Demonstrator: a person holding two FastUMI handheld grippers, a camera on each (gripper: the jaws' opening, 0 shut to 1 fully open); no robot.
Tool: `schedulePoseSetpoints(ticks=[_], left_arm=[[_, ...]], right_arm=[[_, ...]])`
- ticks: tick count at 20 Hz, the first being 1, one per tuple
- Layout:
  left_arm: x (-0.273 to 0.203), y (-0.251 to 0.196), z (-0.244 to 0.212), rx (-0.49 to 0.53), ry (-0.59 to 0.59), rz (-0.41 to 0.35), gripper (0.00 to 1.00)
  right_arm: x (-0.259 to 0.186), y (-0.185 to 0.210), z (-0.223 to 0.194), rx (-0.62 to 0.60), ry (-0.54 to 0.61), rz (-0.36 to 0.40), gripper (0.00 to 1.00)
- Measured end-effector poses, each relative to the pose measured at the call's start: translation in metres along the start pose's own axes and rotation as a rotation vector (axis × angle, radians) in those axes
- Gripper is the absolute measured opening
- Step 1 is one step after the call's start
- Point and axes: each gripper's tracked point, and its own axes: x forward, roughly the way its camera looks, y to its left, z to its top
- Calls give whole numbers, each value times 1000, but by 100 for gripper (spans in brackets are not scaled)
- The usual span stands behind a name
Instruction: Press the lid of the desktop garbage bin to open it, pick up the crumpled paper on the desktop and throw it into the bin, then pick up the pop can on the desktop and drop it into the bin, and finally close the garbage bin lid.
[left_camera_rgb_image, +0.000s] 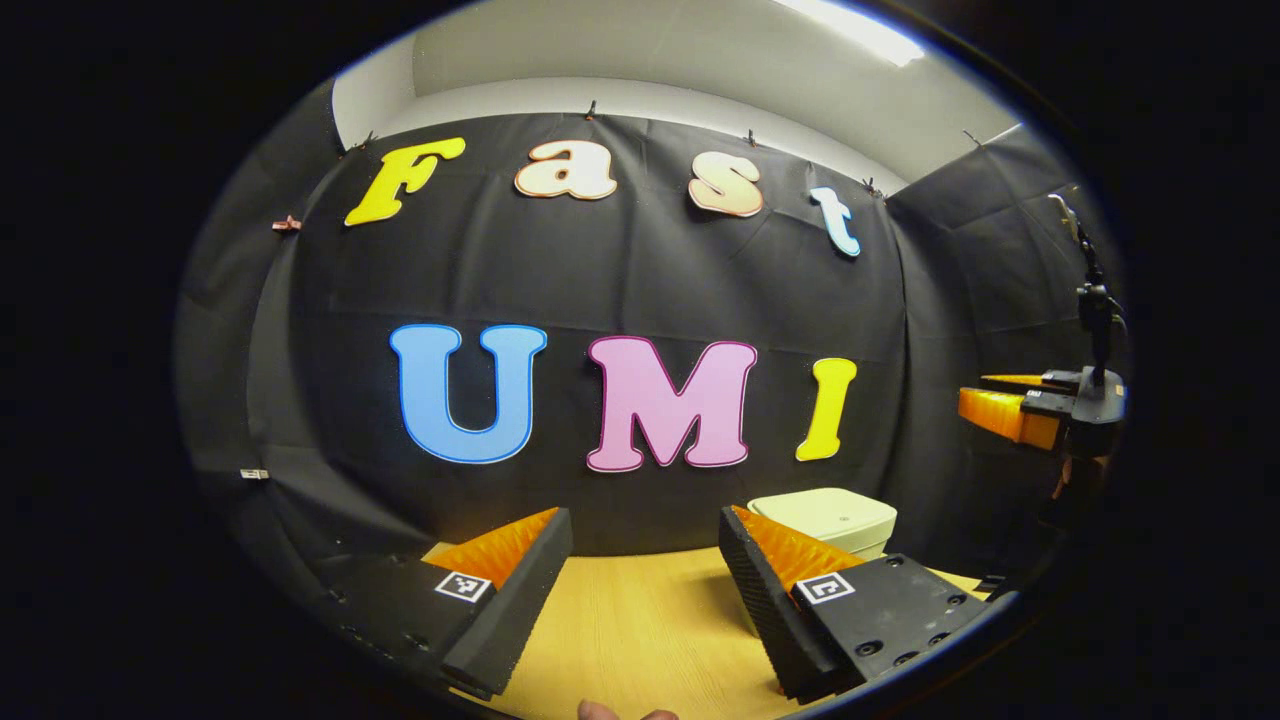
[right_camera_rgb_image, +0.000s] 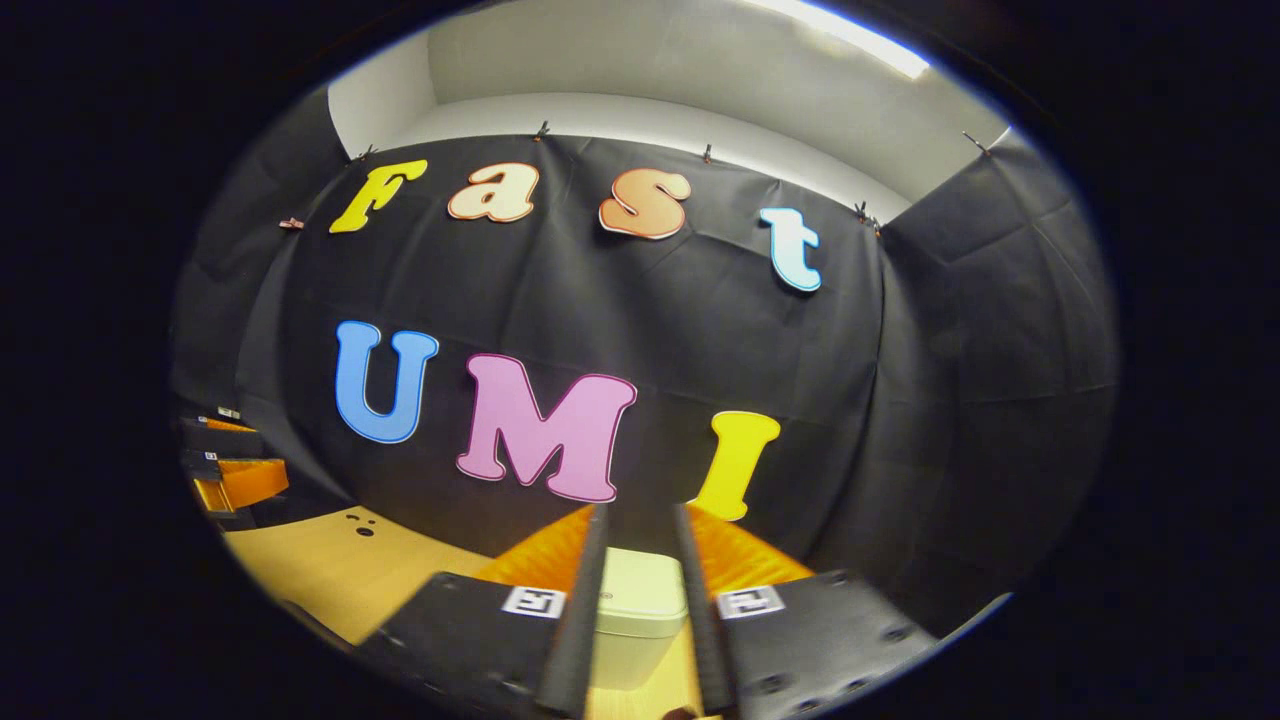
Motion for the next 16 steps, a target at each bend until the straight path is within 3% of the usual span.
schedulePoseSetpoints(ticks=[2, 3, 12, 16], left_arm=[[-4, 3, -2, -5, 3, 11, 95], [-7, 4, -2, -8, 4, 16, 95], [-19, 8, -9, -10, 20, 46, 95], [-19, 7, -9, -4, 23, 43, 95]], right_arm=[[15, 3, -9, 34, 29, 33, 10], [23, -1, -17, 40, 48, 30, 6], [102, 5, -110, 92, 258, 110, 5], [119, 13, -154, 47, 339, 130, 6]])
